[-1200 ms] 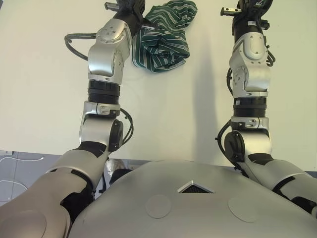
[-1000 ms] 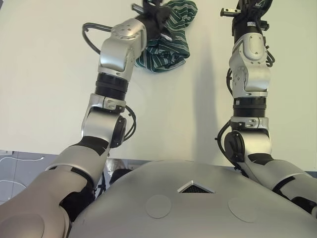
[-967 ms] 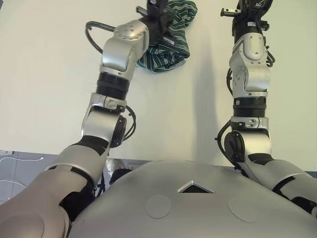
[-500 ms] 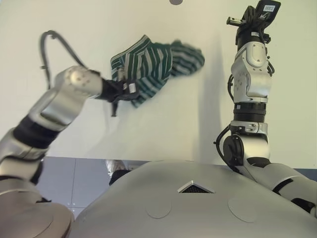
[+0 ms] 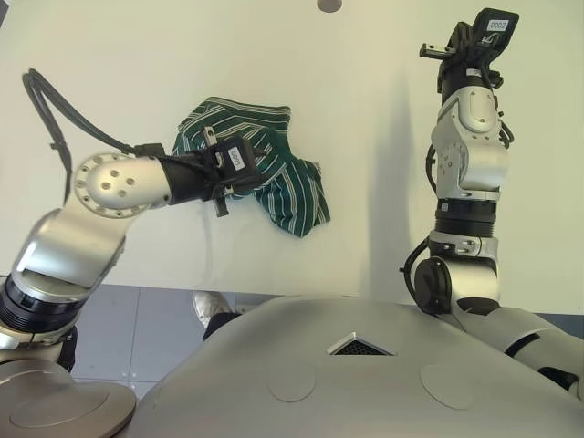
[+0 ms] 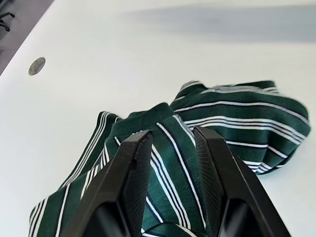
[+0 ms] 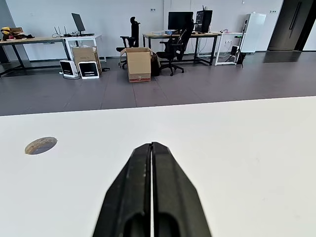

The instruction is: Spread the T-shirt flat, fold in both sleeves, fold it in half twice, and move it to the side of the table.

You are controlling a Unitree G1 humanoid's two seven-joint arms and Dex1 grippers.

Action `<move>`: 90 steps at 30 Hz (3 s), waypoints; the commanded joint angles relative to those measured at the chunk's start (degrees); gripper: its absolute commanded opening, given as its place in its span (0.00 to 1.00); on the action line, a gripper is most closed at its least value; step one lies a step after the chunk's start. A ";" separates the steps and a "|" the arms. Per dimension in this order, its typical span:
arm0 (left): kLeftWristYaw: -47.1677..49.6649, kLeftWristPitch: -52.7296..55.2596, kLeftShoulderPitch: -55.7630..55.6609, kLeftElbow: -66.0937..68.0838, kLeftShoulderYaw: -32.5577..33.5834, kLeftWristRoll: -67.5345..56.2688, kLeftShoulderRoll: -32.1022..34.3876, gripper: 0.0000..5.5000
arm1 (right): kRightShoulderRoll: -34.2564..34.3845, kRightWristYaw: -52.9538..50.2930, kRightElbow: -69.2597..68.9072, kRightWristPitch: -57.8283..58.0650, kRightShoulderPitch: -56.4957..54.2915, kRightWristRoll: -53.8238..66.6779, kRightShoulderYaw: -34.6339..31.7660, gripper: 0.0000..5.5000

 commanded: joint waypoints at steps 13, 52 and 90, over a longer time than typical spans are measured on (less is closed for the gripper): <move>4.78 3.24 2.40 2.22 -7.98 5.04 -6.96 0.28 | -1.96 2.13 2.56 1.22 -3.74 0.04 0.34 0.00; 6.17 2.38 -2.52 20.77 9.71 -8.72 -15.50 0.04 | -0.63 0.97 3.75 -0.85 -3.18 0.05 0.16 0.00; 10.39 13.41 -30.90 33.83 41.21 -44.51 -18.72 0.00 | 0.21 25.04 -2.48 16.76 -5.00 18.01 5.94 0.02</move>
